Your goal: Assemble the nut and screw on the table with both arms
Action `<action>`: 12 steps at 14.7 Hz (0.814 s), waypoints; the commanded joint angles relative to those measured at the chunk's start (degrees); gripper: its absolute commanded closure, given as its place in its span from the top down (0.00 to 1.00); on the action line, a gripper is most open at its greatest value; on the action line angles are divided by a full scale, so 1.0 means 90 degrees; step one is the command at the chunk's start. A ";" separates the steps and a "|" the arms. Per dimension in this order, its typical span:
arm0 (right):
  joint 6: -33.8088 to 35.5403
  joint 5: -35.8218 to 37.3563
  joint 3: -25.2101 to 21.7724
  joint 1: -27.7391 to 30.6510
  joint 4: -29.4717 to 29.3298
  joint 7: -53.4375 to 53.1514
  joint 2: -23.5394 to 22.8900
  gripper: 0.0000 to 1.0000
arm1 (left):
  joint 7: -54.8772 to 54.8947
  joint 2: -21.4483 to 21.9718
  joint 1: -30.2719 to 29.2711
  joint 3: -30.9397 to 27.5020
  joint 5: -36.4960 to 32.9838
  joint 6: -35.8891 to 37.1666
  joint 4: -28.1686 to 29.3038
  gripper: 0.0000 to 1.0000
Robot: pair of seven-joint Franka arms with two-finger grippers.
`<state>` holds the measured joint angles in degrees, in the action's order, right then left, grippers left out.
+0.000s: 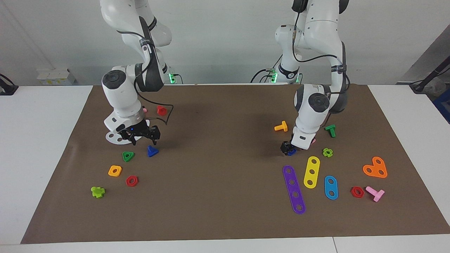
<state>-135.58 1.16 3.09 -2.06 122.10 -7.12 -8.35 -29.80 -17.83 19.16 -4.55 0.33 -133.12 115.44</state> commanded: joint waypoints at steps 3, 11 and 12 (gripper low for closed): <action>-0.0988 -0.0119 0.0008 0.0014 0.0573 0.0156 -0.0195 0.84 | -0.0624 0.0077 0.0088 -0.0090 0.0178 -0.0033 0.0054 0.68; -0.1078 -0.0119 0.0008 0.0004 0.0623 0.0127 -0.0196 0.00 | -0.0830 0.0106 0.0117 -0.0090 0.0178 0.0094 0.0123 0.00; -0.1078 -0.0119 0.0008 0.0004 0.0613 0.0117 -0.0186 0.00 | -0.0830 0.0106 0.0175 -0.0100 0.0178 0.0201 0.0035 0.00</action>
<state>-144.62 1.16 3.11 -2.10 126.89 -7.12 -10.87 -36.66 -17.65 19.21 -4.60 1.22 -132.92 115.53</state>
